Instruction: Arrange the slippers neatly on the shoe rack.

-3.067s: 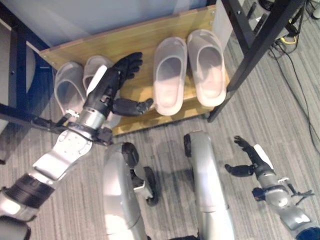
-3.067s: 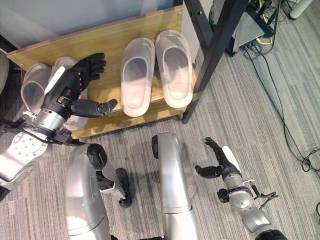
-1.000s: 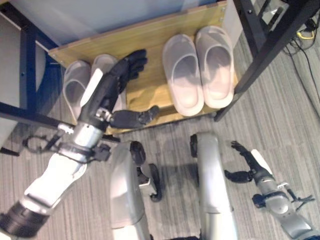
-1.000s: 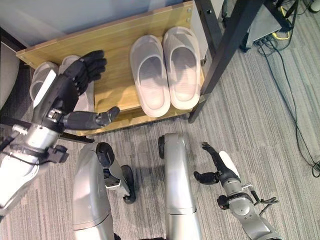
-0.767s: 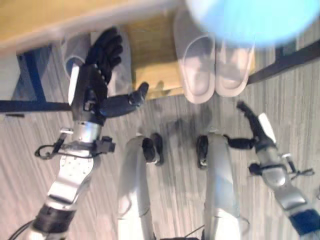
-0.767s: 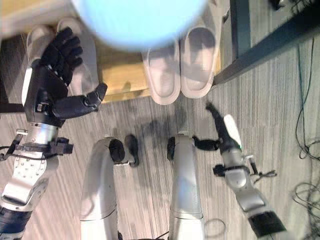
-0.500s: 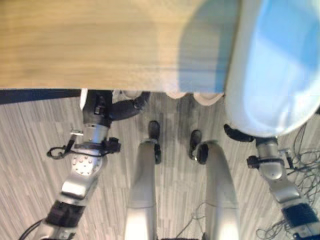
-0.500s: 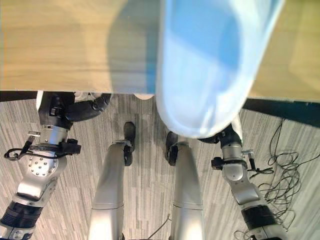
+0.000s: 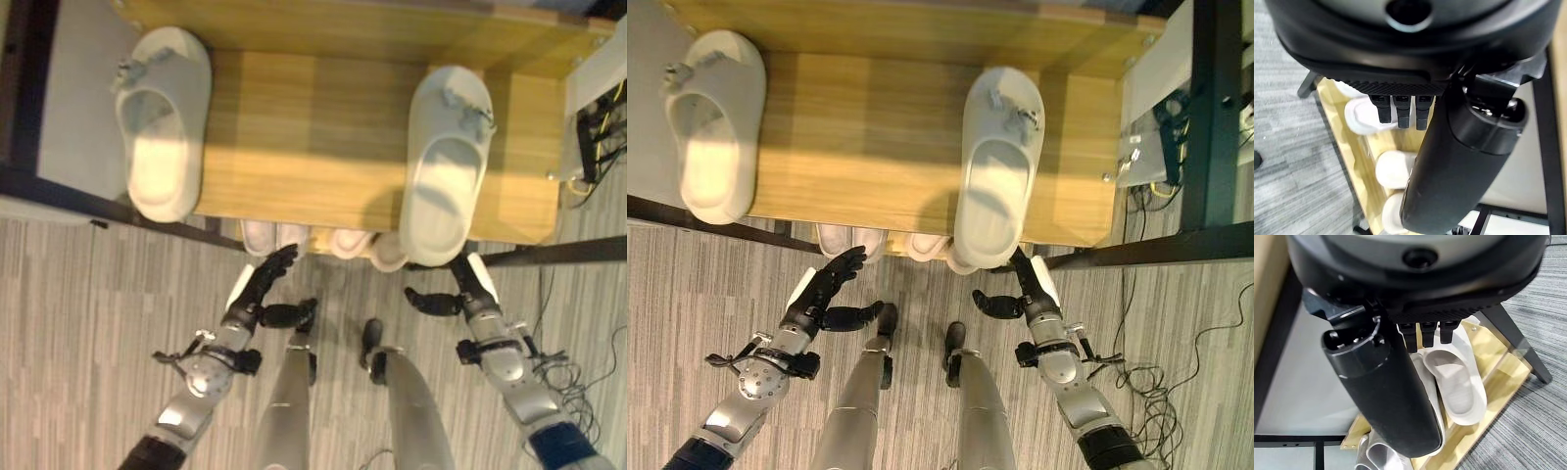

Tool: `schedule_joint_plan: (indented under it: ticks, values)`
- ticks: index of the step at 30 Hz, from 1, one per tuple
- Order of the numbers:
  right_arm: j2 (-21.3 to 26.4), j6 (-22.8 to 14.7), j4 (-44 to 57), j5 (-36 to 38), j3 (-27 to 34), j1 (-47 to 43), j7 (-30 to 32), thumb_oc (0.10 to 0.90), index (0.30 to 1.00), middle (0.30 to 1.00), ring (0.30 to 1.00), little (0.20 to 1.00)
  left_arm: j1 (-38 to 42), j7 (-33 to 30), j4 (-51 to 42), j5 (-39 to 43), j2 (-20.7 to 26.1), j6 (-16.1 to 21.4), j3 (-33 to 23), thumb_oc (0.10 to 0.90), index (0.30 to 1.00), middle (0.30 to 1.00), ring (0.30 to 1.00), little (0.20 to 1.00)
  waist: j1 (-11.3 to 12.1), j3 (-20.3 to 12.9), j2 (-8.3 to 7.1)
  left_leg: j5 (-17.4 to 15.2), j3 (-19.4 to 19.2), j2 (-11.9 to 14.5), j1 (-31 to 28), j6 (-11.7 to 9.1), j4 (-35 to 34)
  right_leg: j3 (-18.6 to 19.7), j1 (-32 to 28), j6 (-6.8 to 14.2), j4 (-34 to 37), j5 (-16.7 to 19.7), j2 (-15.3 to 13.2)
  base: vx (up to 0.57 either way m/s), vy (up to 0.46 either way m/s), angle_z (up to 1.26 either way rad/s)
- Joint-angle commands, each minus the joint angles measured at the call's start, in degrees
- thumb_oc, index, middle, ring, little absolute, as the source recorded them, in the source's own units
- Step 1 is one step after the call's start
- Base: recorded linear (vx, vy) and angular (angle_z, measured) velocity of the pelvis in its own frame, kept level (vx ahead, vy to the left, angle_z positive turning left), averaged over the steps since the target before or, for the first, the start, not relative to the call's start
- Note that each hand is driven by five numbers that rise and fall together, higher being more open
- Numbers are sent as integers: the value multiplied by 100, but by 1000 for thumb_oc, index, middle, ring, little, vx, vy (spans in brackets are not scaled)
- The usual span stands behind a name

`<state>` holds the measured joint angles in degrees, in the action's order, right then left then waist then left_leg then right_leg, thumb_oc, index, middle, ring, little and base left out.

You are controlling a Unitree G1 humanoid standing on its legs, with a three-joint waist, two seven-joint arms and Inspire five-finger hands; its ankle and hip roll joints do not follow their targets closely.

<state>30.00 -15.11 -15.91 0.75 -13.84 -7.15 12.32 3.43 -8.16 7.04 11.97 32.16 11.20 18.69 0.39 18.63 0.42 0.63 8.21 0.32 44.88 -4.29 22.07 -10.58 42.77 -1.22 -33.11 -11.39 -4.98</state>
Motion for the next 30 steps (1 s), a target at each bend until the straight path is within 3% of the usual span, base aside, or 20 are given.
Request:
schedule_joint_plan:
  ticks: [1, 3, 5, 15, 17, 21, 23, 30]
  values:
    - [145, -303, 166, 249, -63, 194, -71, 800, 900, 900, 900, 900, 115, -51, -145, -407, -193, 352, -107, 800, 900, 900, 900, 900, 8, -340, 158, 347, 15, 206, -507, -122, -759, 15, -489, 402, 834, 269, -21, 128, -48, -3]
    - [123, -299, 133, 269, -56, 269, -132, 800, 900, 900, 900, 900, 51, -46, -100, -460, -206, 346, -120, 800, 900, 900, 900, 900, 16, -377, 158, 394, 13, 219, -785, -129, -969, -15, -752, 415, 1057, 305, 3, 100, -36, -2]
    - [71, -246, -59, 288, -91, 559, -292, 800, 900, 900, 900, 900, -203, 28, 16, -550, -258, 315, -110, 800, 900, 900, 900, 900, 34, -569, 159, 567, 6, 288, -1498, -176, -1524, -133, -1460, 444, 1576, 407, 61, 153, -68, 2]
    - [-362, -114, -983, 339, -356, 790, -486, 800, 900, 900, 900, 900, -474, 116, 540, -1009, -585, 228, 131, 800, 900, 900, 900, 900, 18, -929, 145, 842, -149, 276, -2571, -262, -2376, -291, -2881, 494, 2901, 737, 206, 91, -29, 14]
    - [-441, -62, -1157, 315, -437, 777, -530, 800, 900, 900, 900, 900, -488, 135, 734, -1118, -677, 202, 190, 800, 900, 900, 900, 900, -13, -943, 76, 700, -229, 178, -2657, -227, -2192, -285, -3082, 496, 3037, 842, 165, 28, 34, 15]
    - [-606, -24, -1505, 299, -594, 759, -608, 800, 900, 900, 900, 900, -529, 159, 1190, -1258, -787, 185, 314, 800, 900, 900, 900, 900, -67, -1015, -195, -14, -131, -9, -3099, -110, -1620, -171, -3421, 562, 3223, 1050, -54, 34, 81, 0]
    - [-624, 3, -1544, 296, -619, 784, -634, 800, 900, 900, 900, 900, -549, 166, 1211, -1230, -817, 168, 314, 800, 900, 900, 900, 900, -67, -1009, -181, -49, -114, -42, -3182, -91, -1553, -130, -3542, 596, 3281, 1073, -39, 71, 85, 2]
    - [-818, 158, -1714, 103, -718, 878, -789, 800, 900, 900, 900, 900, -737, 242, 1664, -1390, -985, 66, 382, 800, 900, 900, 900, 900, -28, -1312, -197, -138, -323, -90, -4026, 110, -2371, 110, -3866, 839, 3501, 1391, -124, 92, 151, -20]
